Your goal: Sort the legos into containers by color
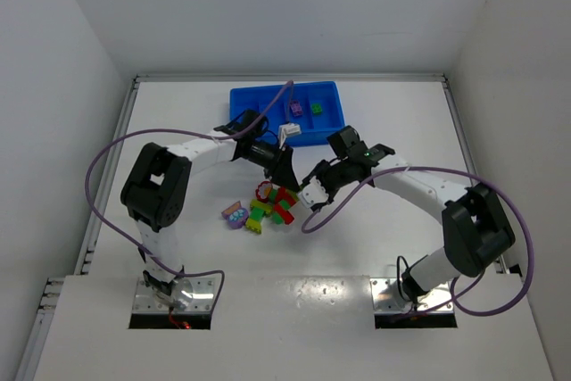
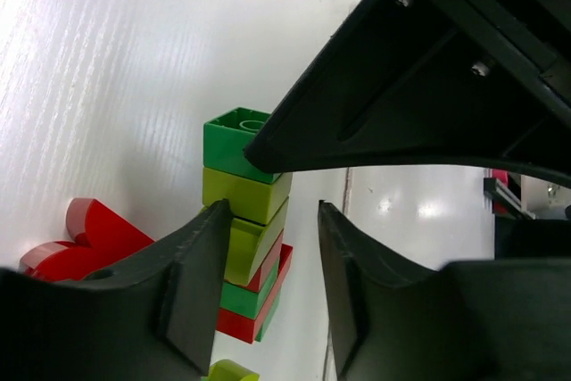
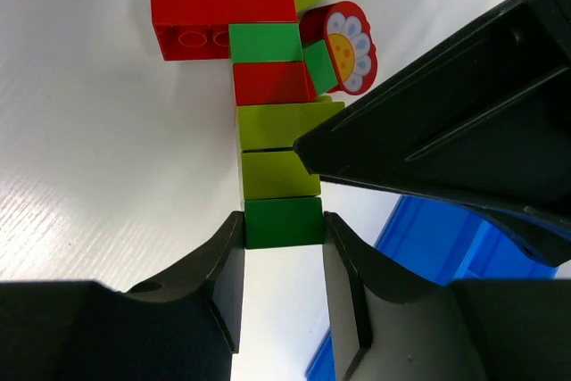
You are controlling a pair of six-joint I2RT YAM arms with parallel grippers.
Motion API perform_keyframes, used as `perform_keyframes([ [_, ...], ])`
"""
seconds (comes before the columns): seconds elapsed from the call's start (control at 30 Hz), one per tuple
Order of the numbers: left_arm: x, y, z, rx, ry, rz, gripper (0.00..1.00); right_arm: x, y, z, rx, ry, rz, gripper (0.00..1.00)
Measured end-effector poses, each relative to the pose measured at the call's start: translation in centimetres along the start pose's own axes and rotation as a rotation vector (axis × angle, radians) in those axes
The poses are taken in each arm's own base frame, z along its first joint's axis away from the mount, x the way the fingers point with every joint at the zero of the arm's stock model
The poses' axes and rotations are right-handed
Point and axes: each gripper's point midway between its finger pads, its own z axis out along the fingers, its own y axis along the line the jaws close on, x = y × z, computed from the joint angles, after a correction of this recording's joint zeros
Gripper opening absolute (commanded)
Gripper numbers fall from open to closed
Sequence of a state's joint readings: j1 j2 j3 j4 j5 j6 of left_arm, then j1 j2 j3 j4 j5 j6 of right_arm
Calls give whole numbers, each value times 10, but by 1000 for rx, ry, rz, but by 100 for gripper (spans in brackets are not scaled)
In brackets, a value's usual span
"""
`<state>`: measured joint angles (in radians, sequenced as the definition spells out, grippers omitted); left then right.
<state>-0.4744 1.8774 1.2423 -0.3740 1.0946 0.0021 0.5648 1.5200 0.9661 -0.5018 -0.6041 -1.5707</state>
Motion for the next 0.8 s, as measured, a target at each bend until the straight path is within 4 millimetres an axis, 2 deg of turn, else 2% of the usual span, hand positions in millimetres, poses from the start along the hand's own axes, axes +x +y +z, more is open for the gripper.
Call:
perform_keyframes([
  [0.33,1,-4,4,25,9,-3,55,-4,4,-1,21,-2,-20,0],
  [0.63,6,1,9,39,26,-22,55,-10,7,-4,49,-12,-37,0],
  [0.8,12,-2,15,50,49,-30,55,-18,-17,-12,139,-23,-106,0],
])
